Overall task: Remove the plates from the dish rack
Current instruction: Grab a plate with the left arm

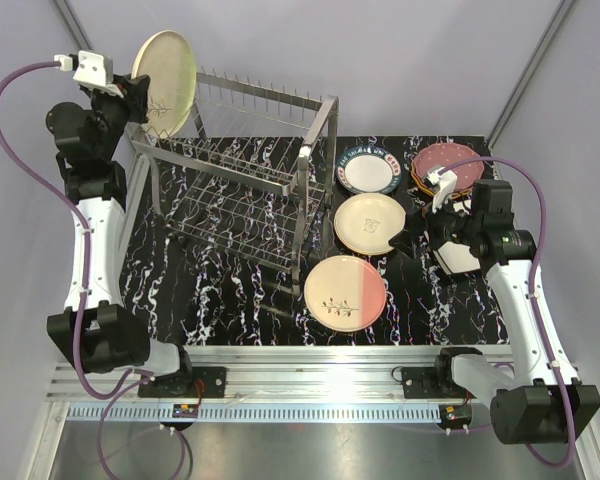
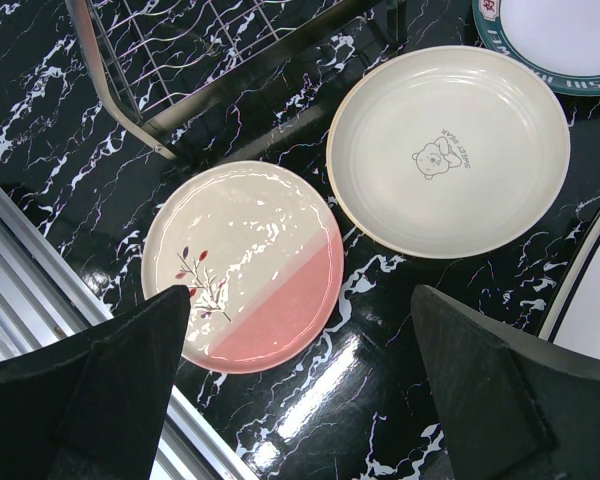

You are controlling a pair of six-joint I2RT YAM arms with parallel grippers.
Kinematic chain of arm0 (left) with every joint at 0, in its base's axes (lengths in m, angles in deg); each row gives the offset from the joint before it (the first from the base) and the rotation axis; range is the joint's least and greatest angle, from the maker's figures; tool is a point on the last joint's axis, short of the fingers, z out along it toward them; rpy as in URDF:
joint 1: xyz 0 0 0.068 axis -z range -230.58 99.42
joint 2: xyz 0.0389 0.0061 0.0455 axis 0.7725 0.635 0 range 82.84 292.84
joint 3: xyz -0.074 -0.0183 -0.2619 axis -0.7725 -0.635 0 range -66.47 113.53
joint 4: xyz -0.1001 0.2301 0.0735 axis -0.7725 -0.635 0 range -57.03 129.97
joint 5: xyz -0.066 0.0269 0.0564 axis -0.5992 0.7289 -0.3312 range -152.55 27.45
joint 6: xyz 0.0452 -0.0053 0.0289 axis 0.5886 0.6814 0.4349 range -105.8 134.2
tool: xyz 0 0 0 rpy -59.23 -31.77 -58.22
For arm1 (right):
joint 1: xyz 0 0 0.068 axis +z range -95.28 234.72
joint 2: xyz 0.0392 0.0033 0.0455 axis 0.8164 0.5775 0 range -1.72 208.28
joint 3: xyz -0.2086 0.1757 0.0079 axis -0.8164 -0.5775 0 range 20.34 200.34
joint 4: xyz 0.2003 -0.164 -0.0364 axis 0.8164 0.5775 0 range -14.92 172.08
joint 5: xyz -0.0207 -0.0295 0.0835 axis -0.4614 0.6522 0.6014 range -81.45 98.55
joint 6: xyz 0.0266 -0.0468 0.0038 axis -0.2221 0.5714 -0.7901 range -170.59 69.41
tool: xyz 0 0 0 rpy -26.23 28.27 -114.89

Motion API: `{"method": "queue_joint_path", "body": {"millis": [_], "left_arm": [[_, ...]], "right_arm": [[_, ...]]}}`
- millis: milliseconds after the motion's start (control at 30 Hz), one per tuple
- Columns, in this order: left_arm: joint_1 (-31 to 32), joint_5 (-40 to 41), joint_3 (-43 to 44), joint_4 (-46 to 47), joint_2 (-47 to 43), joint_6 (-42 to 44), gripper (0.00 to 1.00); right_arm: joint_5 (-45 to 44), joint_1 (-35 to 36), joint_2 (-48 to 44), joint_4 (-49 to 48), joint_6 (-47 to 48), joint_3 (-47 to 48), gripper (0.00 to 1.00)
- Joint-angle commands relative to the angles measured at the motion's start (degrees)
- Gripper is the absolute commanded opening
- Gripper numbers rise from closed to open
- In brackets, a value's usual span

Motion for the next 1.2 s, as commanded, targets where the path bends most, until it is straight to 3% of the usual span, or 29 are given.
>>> {"method": "queue_joint_path", "body": {"millis": [0,267,767,967,1167], "left_arm": [[0.4,0.6,3.1,16.0,-1.7,-3.4,0.00],[0.8,2.7,7.5,18.3,-0.6,-6.7,0.00],[3.4,14.4,14.1,20.7,1.4,-12.1,0.00],[3.4,16.5,15.3,19.2,1.4,-21.9,0.00],[3.7,16.1,15.5,15.9,0.4,-41.1,0.00]], "right_arm": [[0.9,-0.3,-0.8,-2.1,-0.1,0.0,1.00],[0.8,-0.3,-0.3,-2.3,-0.2,-0.2,1.00],[1.2,-0.4,0.3,-2.3,-0.2,-0.2,1.00],[1.2,-1.8,0.1,-2.1,-0.1,-0.2,1.00],[1.3,-1.9,-0.2,-2.1,-0.1,-0.3,1.00]]}}
